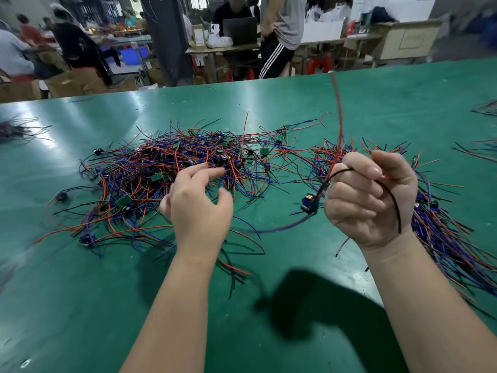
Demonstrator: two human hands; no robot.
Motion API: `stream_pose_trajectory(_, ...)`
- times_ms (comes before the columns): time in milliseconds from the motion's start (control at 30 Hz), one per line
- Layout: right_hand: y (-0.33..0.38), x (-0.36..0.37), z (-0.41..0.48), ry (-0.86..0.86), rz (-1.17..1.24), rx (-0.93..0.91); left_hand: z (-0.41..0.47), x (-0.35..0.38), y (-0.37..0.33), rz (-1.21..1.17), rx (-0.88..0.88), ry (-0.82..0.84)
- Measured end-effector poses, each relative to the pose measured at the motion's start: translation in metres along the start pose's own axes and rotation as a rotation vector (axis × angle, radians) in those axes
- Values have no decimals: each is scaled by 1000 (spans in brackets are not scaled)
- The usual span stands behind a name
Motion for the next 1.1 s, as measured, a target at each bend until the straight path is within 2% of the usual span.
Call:
stream_pose_trajectory(67, -2, 0, 1, 12, -29, 27, -2, -4, -13, -392, 55, -73)
stream_pose_trajectory(100, -4, 0, 1, 20, -41, 37, -4, -1, -21, -576, 45, -36)
stream_pose_trajectory(167, -5, -1, 2, 26, -52, 48, -12, 12, -40, -845, 30, 175)
stream_pose_trajectory(267, -6, -4, 2, 43, -7, 38, -31, 36, -61, -954, -10, 619)
stream_pose_trajectory(333, -6, -7, 2, 27, 25, 15, -43, 46, -65, -959, -56, 804)
stream_pose_trajectory(367, -4, -9, 2, 12, 31, -2, -46, 49, -65, -967, -82, 844)
stream_pose_trajectory(433, -1, -12, 3, -56, -13, -59, -49, 53, -63, -990, -147, 859)
stream_pose_trajectory(467, 1, -16, 4, -143, -86, -90, -49, 54, -61, -1022, -195, 839)
stream_pose_trajectory(533, 4, -33, 7, -418, -307, -150, -47, 55, -55, -1085, -298, 745)
stream_pose_trajectory(600, 5, -49, 7, -690, -545, -176, -41, 55, -46, -1041, -357, 625)
stream_pose_trajectory(667, 1, -58, 7, -835, -808, -127, -38, 56, -38, -984, -382, 556)
stream_pose_trajectory(733, -4, -60, 8, -841, -1034, -61, -36, 56, -34, -945, -365, 543)
stream_pose_trajectory(833, -6, -59, 7, -806, -1163, -8, -36, 56, -36, -906, -286, 587)
stream_pose_trajectory(1000, -8, -58, 6, -776, -1136, 65, -43, 63, -43, -774, -160, 712)
stream_pose_trajectory(1100, -7, -59, 6, -803, -1087, 28, -46, 65, -41, -735, -187, 695)
Point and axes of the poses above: each hand's wrist, its own z-axis towards the middle knuckle, its own x-axis out of the palm, y = z × x, the point moved 6 cm from there along z, towards the middle knuckle, and after that the axes turned 6 degrees about x, right-handed, at the moved point
